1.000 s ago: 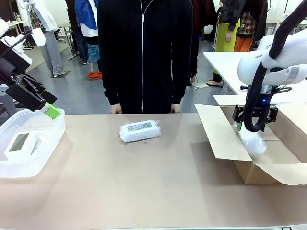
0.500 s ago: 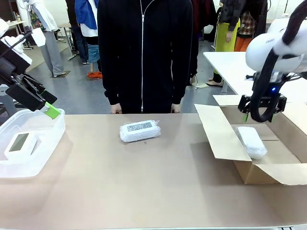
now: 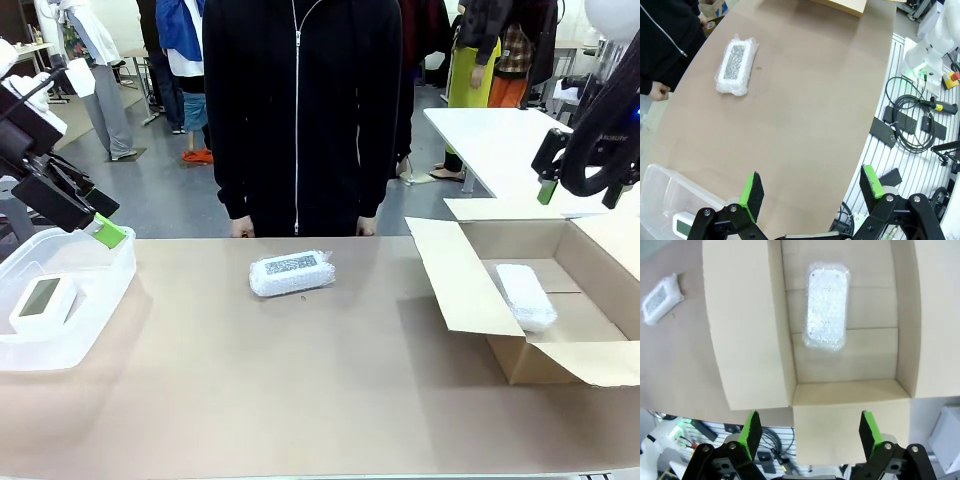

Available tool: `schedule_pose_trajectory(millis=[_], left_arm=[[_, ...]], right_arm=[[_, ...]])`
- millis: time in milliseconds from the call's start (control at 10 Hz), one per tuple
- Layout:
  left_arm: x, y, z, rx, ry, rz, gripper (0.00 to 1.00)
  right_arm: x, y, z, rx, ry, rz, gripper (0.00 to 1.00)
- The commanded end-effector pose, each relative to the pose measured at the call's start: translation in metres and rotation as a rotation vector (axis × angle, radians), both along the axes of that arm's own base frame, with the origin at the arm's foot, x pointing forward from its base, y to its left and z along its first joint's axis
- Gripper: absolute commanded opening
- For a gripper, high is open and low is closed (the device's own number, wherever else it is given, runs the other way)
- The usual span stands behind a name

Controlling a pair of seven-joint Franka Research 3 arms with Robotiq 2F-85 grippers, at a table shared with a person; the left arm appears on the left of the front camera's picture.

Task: Separate and place wrapped and unwrapped clocks.
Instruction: If the picked Digital clock is wrapped, place it in the Package Box ; if not, place it in the Organizing box.

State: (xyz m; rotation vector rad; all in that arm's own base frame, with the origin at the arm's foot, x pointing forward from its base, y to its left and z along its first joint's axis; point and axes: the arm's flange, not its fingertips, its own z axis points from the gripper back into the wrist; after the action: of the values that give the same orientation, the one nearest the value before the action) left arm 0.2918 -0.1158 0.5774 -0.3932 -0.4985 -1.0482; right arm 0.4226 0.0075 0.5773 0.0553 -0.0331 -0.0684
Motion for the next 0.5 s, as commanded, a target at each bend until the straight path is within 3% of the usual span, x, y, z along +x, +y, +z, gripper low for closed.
schedule_pose_trajectory(millis=[0,100,400], left_arm=[[0.001,-0.002,0.001,0.009,-0.002,0.010,1.00],[0.001,-0.002,0.001,0.009,-0.002,0.010,1.00],[0.001,-0.002,0.001,0.009,-0.002,0.010,1.00]], right_arm=[[0.016,0.017,-0.003,-0.032,0.050,-0.133,1.00],[0.000,0.000,0.000,0.000,0.000,0.000,1.00],[0.000,0.000,0.000,0.000,0.000,0.000,1.00]])
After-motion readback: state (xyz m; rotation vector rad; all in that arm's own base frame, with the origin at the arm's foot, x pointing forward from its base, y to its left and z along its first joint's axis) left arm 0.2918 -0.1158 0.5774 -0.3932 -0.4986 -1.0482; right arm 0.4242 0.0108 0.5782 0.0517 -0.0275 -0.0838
